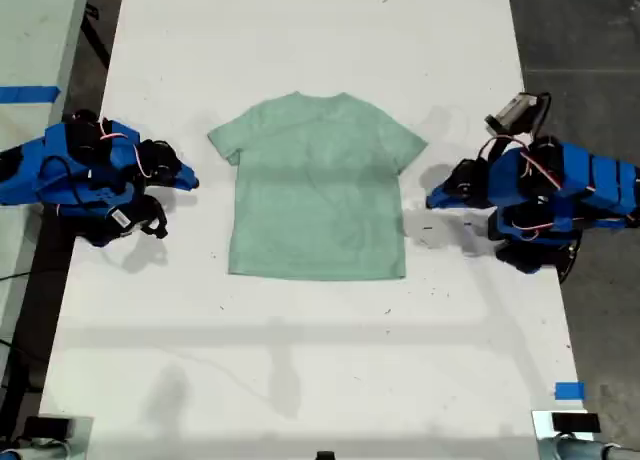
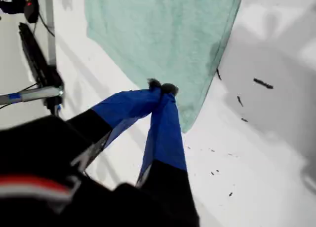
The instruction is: Fold tshirt
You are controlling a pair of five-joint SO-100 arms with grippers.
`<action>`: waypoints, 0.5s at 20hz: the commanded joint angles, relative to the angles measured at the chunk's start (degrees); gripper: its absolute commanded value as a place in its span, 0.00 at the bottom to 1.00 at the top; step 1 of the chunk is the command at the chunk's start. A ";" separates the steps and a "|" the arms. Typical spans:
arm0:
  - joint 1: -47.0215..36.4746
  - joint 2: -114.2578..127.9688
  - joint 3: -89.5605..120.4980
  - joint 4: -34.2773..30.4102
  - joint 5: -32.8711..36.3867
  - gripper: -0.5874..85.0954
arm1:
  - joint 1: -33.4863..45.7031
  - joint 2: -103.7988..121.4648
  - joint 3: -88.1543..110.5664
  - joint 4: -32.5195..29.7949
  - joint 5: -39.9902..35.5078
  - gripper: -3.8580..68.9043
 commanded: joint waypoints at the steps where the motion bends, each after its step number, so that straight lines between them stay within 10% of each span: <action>1: -5.45 -13.10 -15.64 0.70 6.33 0.01 | 8.35 -11.60 -15.03 3.96 -11.34 0.04; 10: -24.35 -41.57 -51.15 15.29 23.12 0.01 | 34.80 -44.03 -49.04 11.78 -41.40 0.03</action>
